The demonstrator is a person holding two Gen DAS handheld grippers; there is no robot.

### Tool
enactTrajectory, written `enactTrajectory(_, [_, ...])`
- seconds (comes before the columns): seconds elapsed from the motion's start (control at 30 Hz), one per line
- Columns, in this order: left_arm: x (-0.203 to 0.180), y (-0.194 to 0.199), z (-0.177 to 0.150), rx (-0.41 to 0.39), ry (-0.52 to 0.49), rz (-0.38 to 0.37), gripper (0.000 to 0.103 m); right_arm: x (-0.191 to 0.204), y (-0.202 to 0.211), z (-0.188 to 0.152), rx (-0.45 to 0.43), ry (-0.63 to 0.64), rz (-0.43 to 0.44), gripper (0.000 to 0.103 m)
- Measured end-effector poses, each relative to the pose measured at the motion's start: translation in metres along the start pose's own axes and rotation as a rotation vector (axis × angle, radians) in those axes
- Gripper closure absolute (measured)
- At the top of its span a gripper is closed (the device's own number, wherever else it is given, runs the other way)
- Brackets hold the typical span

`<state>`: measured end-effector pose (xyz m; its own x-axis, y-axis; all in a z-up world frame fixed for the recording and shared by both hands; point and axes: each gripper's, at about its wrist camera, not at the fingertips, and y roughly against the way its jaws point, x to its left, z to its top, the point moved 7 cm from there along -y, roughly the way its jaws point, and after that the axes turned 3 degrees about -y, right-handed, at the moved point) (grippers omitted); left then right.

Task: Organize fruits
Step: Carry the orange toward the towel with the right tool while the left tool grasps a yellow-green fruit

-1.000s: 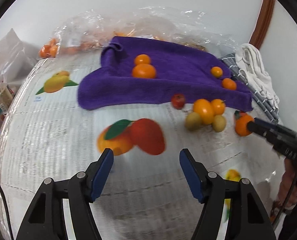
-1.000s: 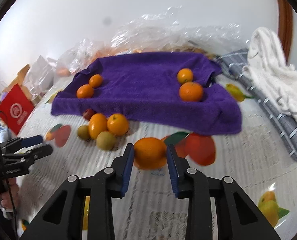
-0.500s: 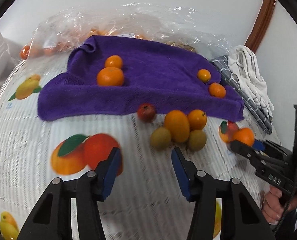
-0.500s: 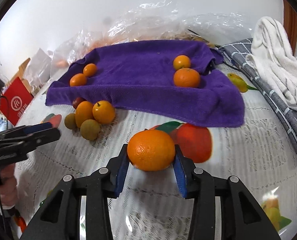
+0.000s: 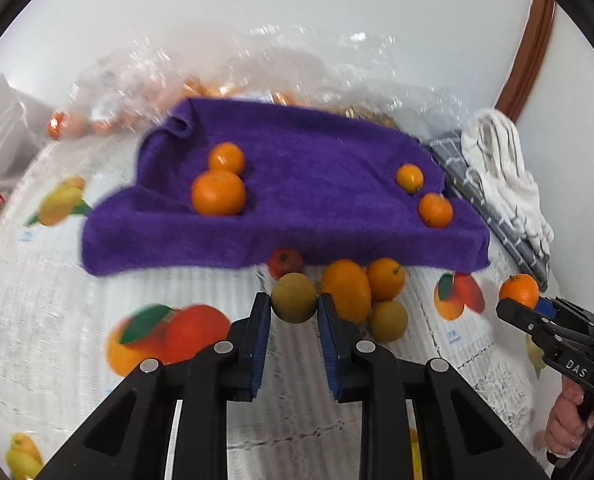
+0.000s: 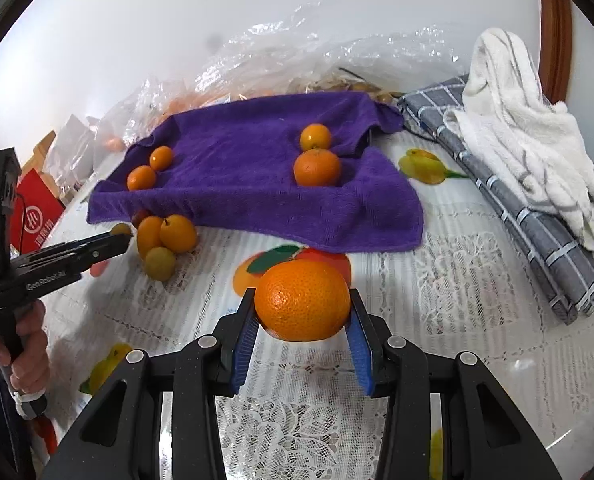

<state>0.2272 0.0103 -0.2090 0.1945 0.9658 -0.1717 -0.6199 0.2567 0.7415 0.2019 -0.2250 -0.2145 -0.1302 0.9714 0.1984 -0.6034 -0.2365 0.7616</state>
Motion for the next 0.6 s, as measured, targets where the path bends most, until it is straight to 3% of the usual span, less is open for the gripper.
enactTrajectory(0.17, [0.014, 0.025, 0.026, -0.045, 0.041, 0.011, 0.080, 0.006, 0.015, 0.024, -0.038, -0.002, -0.011, 0.061])
enactTrajectory(0.33, [0.030, 0.043, 0.058, -0.092, 0.037, 0.074, 0.080, 0.018, 0.024, 0.059, -0.089, 0.018, -0.014, 0.061])
enactTrajectory(0.6, [0.049, 0.042, 0.105, -0.135, 0.036, 0.149, 0.080, 0.032, -0.004, 0.113, -0.122, 0.026, -0.009, 0.061])
